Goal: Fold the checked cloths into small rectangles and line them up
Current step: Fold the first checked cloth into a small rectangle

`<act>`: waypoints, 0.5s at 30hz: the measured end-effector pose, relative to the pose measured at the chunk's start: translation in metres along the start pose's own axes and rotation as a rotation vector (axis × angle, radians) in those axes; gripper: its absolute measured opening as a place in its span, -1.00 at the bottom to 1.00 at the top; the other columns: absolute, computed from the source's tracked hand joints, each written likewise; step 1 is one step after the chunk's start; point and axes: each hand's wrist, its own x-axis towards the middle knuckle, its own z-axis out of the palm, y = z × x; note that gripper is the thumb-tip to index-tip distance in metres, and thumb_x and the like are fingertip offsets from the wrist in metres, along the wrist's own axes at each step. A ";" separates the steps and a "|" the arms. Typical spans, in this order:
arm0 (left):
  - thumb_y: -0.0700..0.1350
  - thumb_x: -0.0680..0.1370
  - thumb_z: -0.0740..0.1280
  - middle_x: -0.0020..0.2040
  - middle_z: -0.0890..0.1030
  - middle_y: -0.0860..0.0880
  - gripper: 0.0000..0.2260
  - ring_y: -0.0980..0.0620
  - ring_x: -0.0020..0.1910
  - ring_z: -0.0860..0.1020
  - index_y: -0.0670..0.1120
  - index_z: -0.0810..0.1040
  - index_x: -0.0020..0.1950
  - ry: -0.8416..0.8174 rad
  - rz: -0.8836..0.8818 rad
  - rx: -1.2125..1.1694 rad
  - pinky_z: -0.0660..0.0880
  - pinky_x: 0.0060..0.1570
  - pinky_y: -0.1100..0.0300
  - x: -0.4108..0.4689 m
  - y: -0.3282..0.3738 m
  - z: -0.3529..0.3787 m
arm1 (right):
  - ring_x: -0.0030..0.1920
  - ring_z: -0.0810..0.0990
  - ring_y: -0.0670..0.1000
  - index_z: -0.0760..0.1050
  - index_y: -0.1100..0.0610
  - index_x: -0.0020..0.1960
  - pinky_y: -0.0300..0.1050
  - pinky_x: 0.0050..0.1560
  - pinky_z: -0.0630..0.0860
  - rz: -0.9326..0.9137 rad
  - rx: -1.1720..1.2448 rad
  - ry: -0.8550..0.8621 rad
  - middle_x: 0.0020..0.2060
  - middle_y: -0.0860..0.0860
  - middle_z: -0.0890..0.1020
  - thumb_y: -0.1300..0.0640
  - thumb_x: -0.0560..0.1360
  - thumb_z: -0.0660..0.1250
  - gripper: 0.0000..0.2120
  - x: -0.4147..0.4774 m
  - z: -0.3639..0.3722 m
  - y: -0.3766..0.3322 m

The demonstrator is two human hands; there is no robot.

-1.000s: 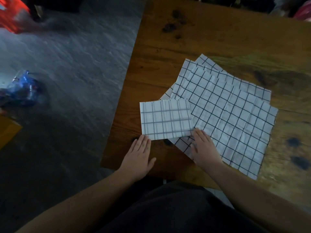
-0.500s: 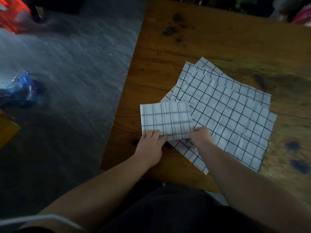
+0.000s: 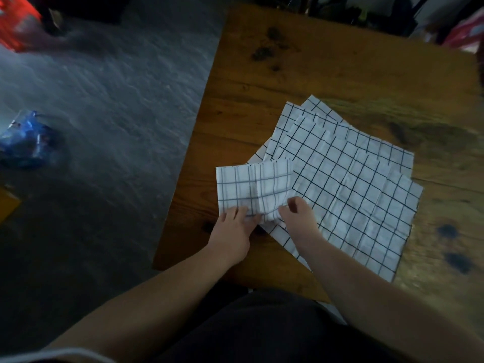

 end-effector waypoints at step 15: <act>-0.11 0.63 0.21 0.58 0.22 -0.06 -0.52 -0.06 0.59 0.11 -0.04 0.26 0.56 0.048 -0.160 -0.167 0.17 0.55 -0.03 -0.045 -0.052 -0.004 | 0.23 0.45 -0.05 0.34 -0.12 0.31 -0.11 0.16 0.43 -0.316 -0.394 -0.313 0.25 -0.13 0.46 -0.01 0.55 0.41 -0.61 -0.022 0.044 0.000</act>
